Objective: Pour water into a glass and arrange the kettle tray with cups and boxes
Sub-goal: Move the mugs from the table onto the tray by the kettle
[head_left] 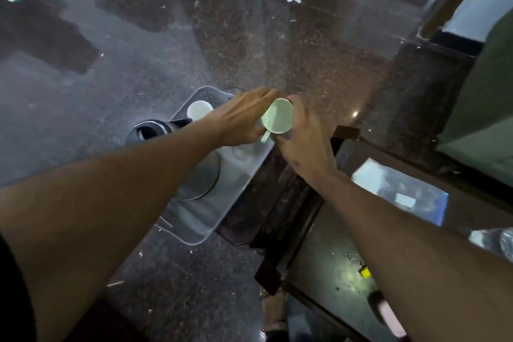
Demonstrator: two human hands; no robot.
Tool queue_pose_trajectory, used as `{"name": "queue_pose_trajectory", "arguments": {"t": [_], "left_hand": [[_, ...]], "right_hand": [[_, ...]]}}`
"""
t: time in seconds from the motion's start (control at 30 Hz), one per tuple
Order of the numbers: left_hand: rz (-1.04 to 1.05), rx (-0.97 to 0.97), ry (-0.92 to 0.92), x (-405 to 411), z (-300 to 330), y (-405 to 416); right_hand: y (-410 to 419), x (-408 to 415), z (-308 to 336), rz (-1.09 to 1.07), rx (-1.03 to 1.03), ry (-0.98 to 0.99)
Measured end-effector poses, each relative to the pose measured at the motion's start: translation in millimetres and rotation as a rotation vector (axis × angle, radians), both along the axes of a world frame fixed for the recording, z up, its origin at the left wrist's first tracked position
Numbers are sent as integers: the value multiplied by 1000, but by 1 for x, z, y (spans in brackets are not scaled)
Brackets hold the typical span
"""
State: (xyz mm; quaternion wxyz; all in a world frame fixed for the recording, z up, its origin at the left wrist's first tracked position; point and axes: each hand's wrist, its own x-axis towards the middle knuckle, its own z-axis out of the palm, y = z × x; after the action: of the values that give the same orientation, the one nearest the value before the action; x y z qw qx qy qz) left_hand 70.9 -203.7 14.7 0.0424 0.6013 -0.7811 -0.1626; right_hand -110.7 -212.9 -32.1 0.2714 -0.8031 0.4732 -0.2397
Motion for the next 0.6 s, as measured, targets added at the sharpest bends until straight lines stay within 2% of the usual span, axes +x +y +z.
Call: {"name": "queue_pose_trajectory", "arguments": {"t": [0.13, 0.27, 0.43, 0.6], "left_hand": [[-12, 72, -118, 31, -9, 11], [-58, 120, -312, 37, -25, 15], [-59, 49, -495, 34, -45, 14], [-1, 10, -578, 32, -65, 18]], "right_hand": [[10, 37, -9, 29, -22, 109], [19, 52, -25, 26, -56, 243], [22, 56, -40, 9, -130, 392], [24, 57, -47, 40, -164, 503]]}}
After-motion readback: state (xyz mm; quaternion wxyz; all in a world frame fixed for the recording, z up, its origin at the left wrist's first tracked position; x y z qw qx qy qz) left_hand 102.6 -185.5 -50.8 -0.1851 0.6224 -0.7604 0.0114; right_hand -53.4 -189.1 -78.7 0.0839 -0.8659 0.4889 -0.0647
